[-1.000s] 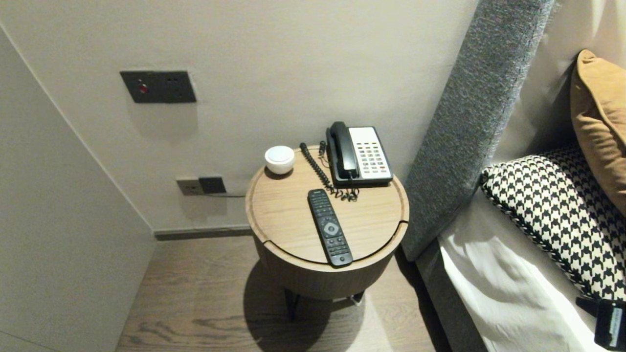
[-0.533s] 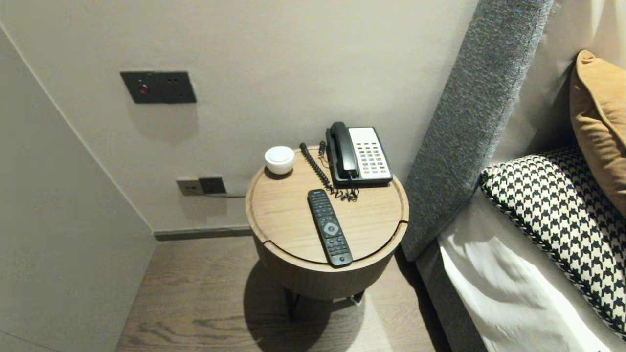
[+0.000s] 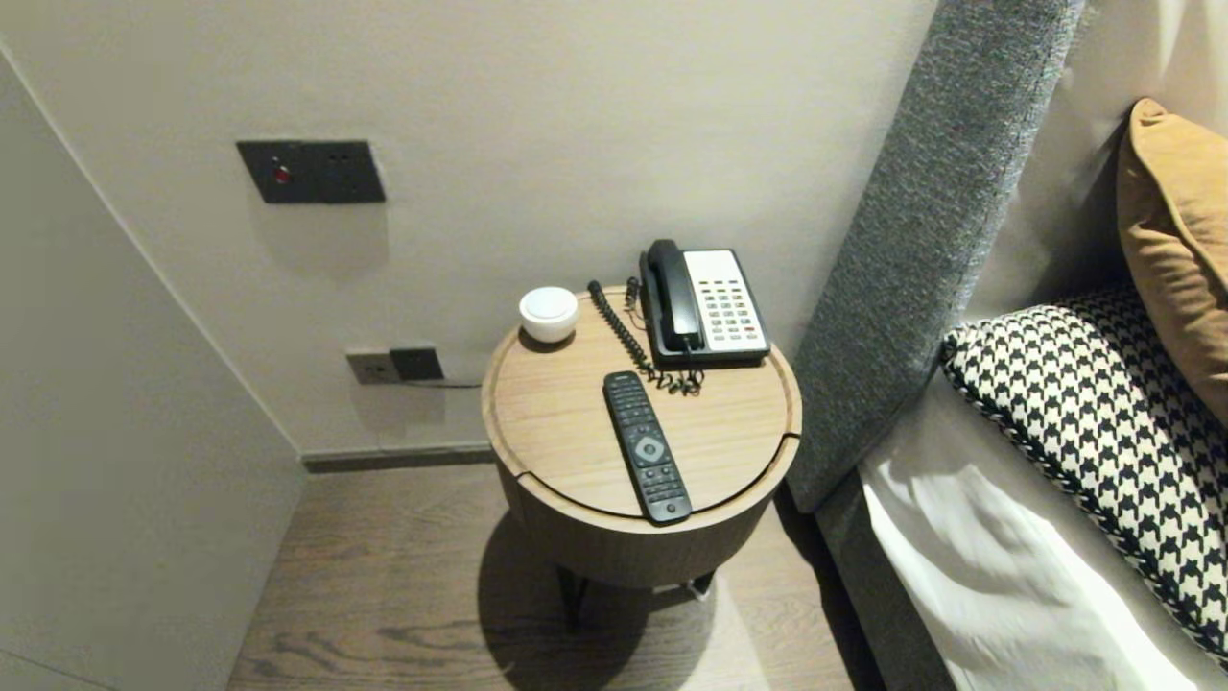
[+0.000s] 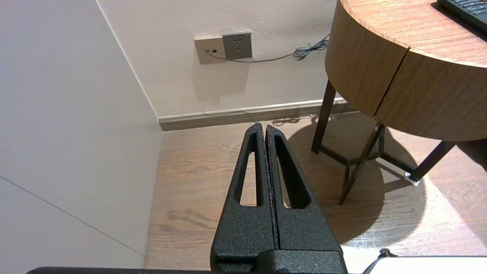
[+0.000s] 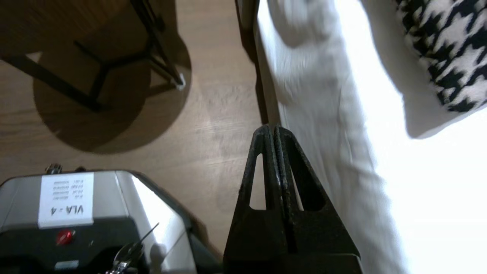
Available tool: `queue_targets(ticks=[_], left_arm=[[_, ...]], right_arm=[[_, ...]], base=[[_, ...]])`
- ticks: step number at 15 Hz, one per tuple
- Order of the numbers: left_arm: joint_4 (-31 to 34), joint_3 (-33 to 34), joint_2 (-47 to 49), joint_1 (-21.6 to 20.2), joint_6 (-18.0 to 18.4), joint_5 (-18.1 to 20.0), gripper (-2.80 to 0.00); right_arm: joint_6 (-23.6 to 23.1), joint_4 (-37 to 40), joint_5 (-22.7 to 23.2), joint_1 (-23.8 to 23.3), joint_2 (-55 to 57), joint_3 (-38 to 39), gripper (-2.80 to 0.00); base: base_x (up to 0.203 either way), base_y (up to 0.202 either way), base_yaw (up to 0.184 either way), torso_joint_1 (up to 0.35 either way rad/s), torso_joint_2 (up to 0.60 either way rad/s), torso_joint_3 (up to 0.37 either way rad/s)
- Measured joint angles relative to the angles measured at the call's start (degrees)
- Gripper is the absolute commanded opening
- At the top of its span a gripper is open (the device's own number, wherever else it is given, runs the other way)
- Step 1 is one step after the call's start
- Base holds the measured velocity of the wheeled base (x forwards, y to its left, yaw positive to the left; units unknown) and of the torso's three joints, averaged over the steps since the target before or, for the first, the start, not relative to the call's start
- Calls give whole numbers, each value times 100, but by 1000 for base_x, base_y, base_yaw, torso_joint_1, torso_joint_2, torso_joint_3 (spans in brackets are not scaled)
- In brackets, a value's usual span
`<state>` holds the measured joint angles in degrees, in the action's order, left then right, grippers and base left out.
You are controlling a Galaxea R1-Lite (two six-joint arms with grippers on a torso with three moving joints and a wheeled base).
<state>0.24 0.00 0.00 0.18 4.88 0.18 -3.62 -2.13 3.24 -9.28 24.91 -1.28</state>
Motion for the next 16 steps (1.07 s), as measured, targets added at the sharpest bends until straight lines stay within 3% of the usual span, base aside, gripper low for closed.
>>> queue_targets(ticks=[5,8,16], left_arm=[[0,0,0,0,0,-5,-280],[0,0,0,0,0,0,-280],[0,0,0,0,2,0,-280]], right_arm=[[-361,-141,-216,140,-765,110,-280],[-332,-580,-249,169,-910,128,-280],[-213,-508,-286,169,-973,128,-280]], base=[[0,0,0,0,0,0],[0,0,0,0,0,0],[0,0,0,0,0,0]])
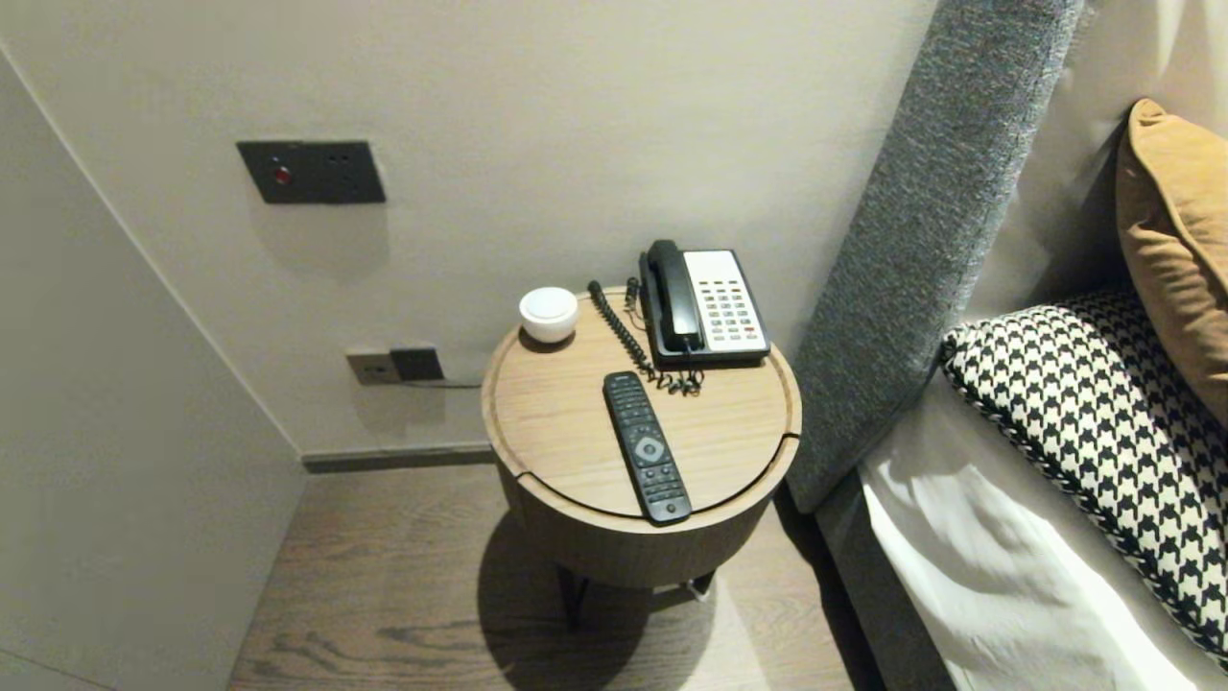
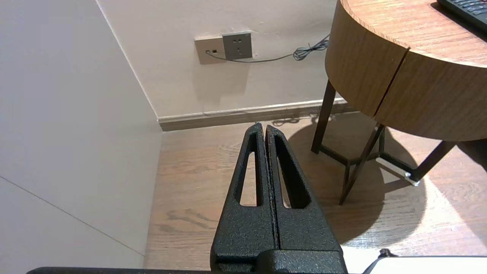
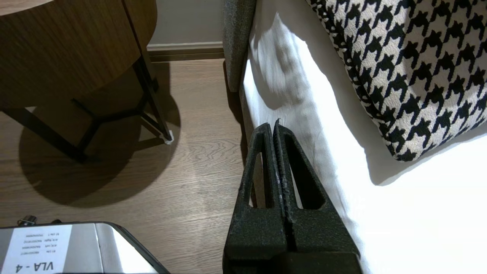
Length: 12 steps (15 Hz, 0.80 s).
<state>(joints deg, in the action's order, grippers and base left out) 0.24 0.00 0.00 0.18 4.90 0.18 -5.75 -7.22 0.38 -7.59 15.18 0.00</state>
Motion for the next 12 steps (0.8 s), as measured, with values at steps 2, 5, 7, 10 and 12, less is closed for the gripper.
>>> queue_targets(ticks=[2,5,7,10,12], left_arm=[[-2,0,0,0,-2,-1,-280],[0,0,0,0,0,0,-280],[0,0,0,0,-1,0,-280],[0,0,0,0,-2,-2,-280],[-2,0,0,0,0,0,-280]], right_arm=[[41,154,17,-4,-2,-2,-280],[102,181,25,207,-21,-7,-280],[107,177,17,406,-206,-2,-280],[118,171,13,595,-700,0,-280],[138,173,13,646,-945,0,-280]], base=[[0,0,0,0,0,0],[0,0,0,0,0,0],[0,0,0,0,0,0],[0,0,0,0,0,0],[0,0,0,0,0,0]])
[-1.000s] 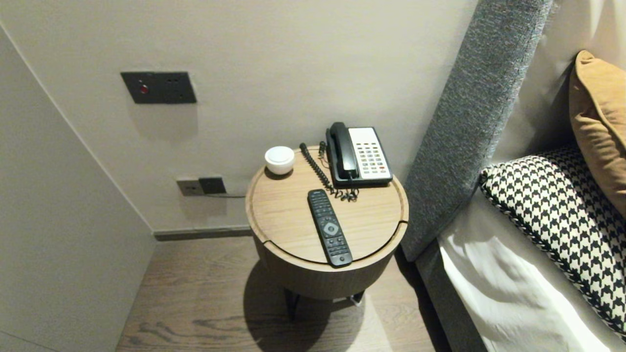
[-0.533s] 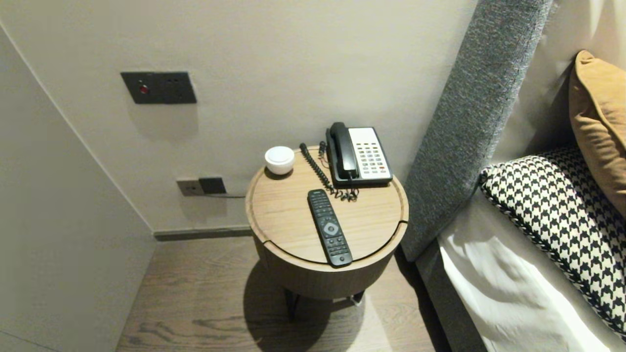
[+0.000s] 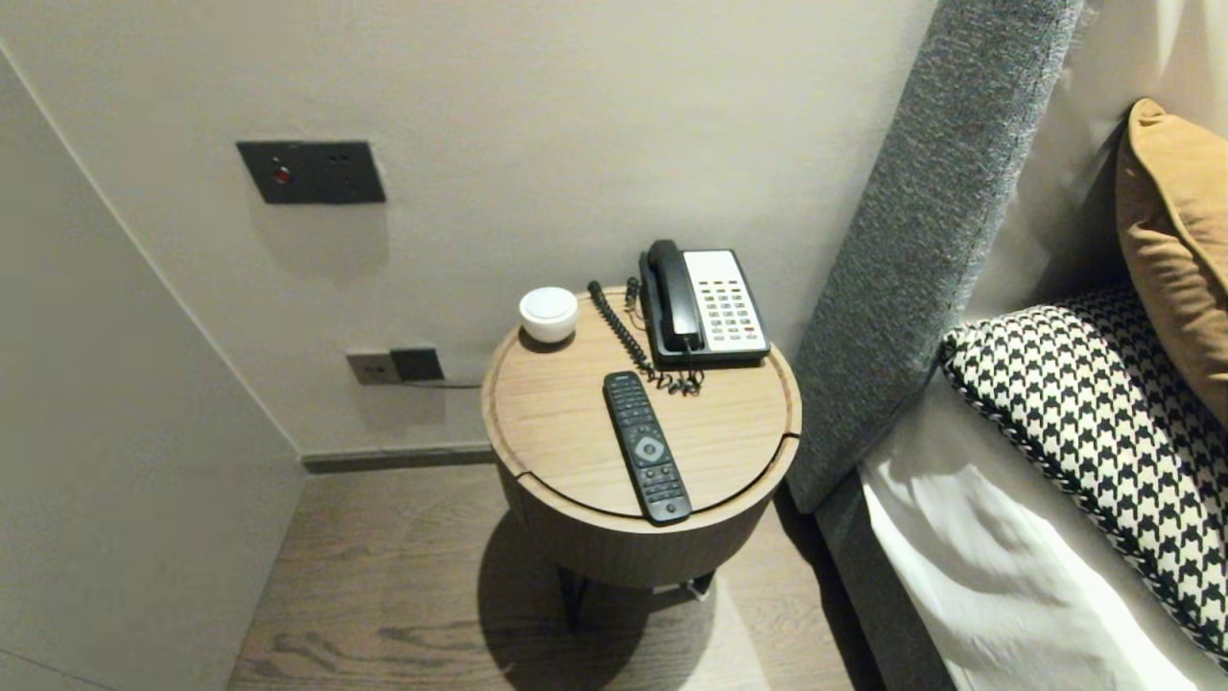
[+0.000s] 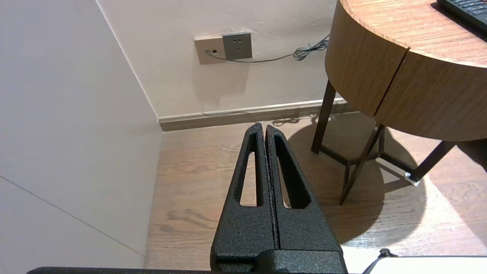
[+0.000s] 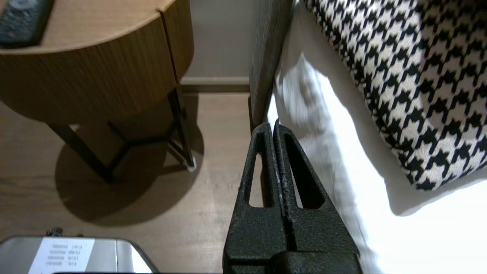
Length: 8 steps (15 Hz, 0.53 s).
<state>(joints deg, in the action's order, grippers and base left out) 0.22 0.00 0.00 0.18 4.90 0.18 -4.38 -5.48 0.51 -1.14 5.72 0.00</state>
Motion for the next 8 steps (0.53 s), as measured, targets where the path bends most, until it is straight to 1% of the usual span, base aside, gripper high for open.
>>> queue_targets(ticks=[3,8], left_arm=[[2,0,0,0,-2,0,-280],[2,0,0,0,-2,0,-280]], right_arm=[[26,3,-7,35,-271,0,-280],[246,-7,-21,70,-488,0,-280]], base=[[0,0,0,0,0,0],[0,0,0,0,0,0]])
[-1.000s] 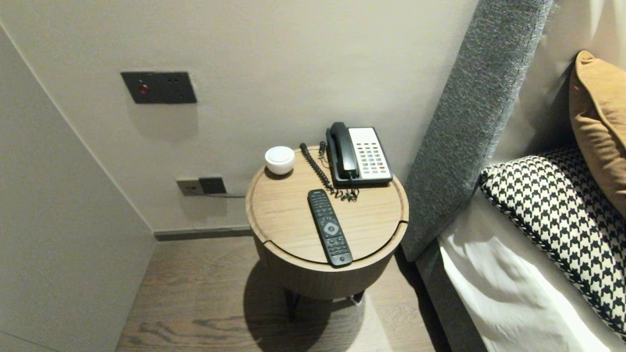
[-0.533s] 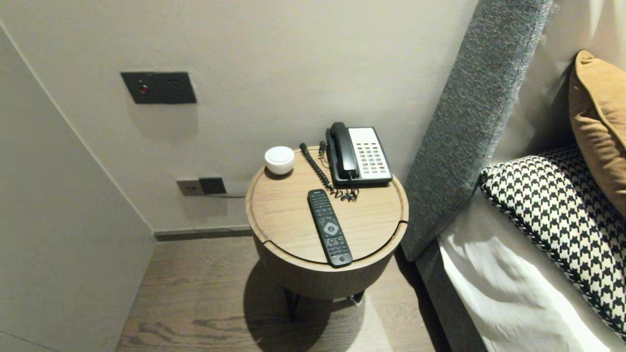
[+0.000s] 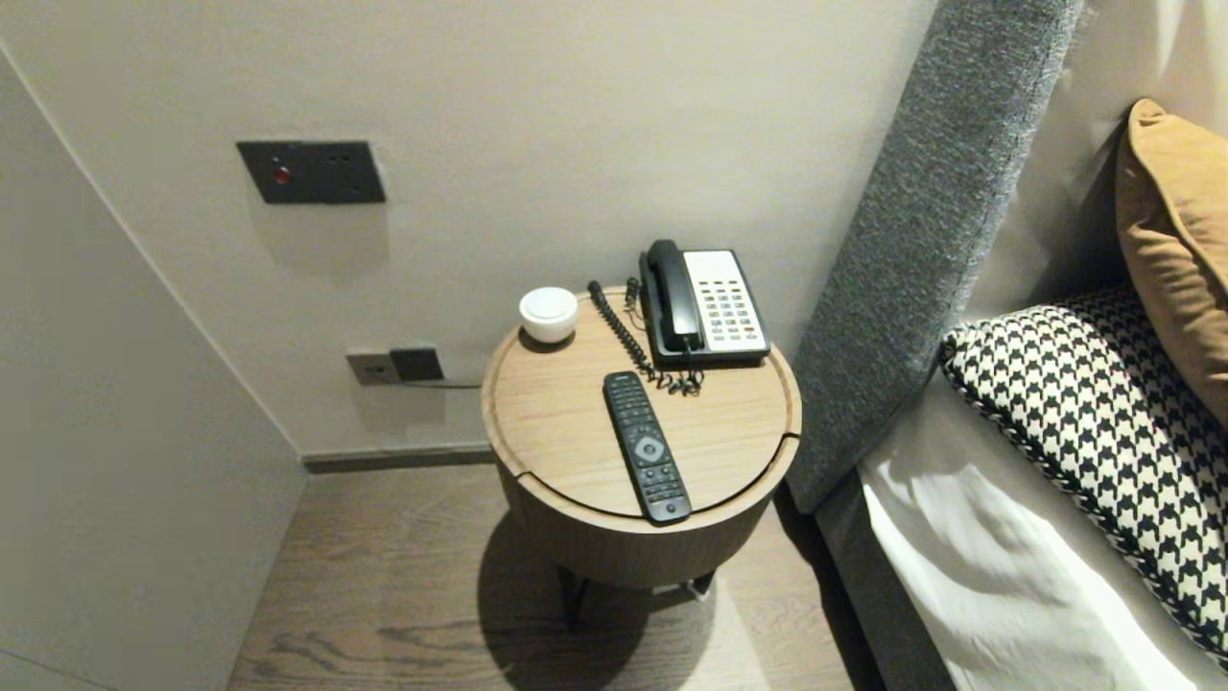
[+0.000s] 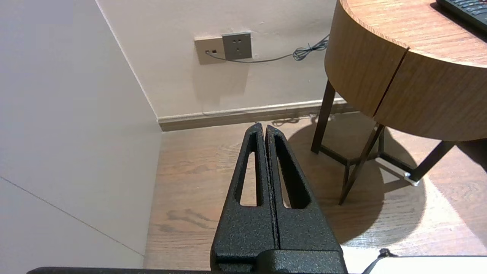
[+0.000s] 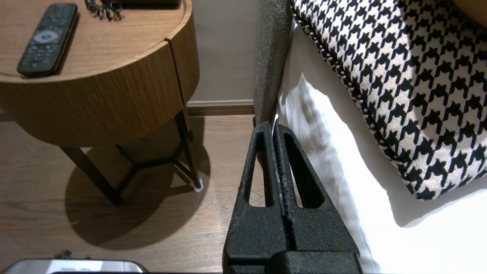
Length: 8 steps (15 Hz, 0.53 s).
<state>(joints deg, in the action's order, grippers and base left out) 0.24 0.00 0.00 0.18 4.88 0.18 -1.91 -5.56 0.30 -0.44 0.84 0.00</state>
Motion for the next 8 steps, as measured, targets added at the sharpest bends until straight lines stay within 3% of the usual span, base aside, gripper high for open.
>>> queue_targets(ticks=[8], left_arm=[[0,0,0,0,2,-2,-280]], right_arm=[[305,-20,-38,0,-27,0,-280]], base=[[0,0,0,0,0,0]])
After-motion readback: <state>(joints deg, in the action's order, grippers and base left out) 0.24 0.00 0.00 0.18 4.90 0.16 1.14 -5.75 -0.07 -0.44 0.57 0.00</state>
